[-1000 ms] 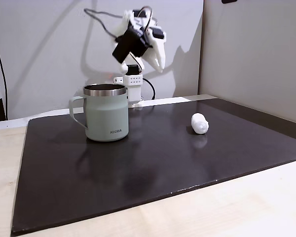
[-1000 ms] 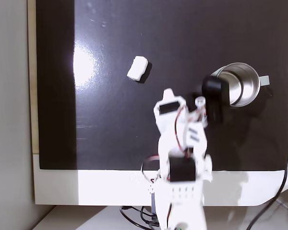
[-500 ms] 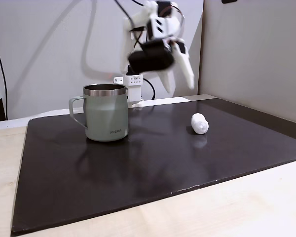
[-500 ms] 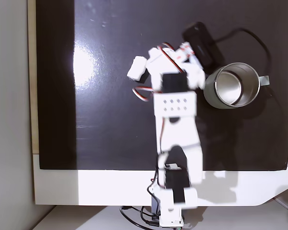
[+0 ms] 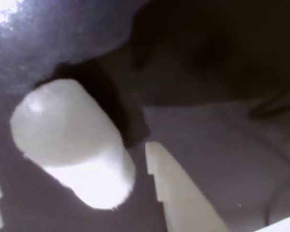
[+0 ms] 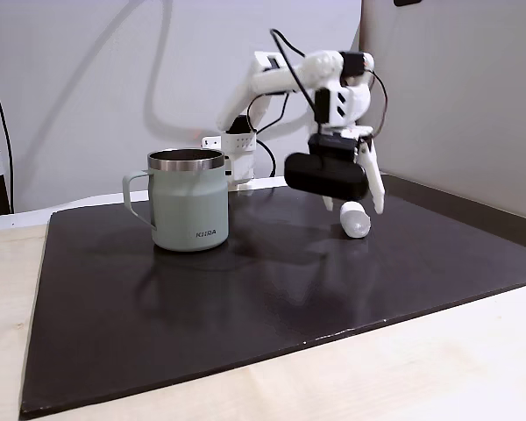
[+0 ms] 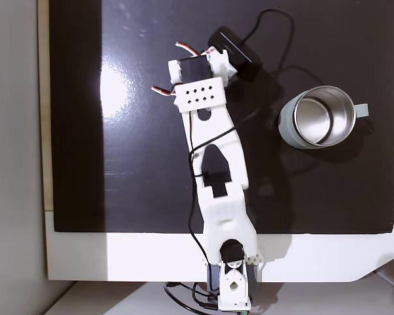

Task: Grasp a gauze and put it in the cup.

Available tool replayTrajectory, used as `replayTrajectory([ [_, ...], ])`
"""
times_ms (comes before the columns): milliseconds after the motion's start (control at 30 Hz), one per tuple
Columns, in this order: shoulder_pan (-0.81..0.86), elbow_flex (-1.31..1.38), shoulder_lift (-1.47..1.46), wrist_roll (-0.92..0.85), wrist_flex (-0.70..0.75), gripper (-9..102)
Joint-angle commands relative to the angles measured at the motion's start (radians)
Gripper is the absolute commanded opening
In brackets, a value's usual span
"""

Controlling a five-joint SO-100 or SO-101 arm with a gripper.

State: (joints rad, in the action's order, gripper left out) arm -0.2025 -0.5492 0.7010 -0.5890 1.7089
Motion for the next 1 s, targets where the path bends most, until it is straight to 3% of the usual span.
replayTrajectory([
  [0, -0.025, 0.209, -0.081, 0.003, 0.043, 35],
  [300, -0.063, 0.233, -0.152, 0.017, 0.046, 30],
  [467, -0.061, 0.235, -0.152, 0.025, 0.048, 8],
  [567, -0.058, 0.235, -0.149, 0.029, 0.055, 1],
  [967, -0.020, 0.230, 0.066, 0.060, 0.072, 0],
])
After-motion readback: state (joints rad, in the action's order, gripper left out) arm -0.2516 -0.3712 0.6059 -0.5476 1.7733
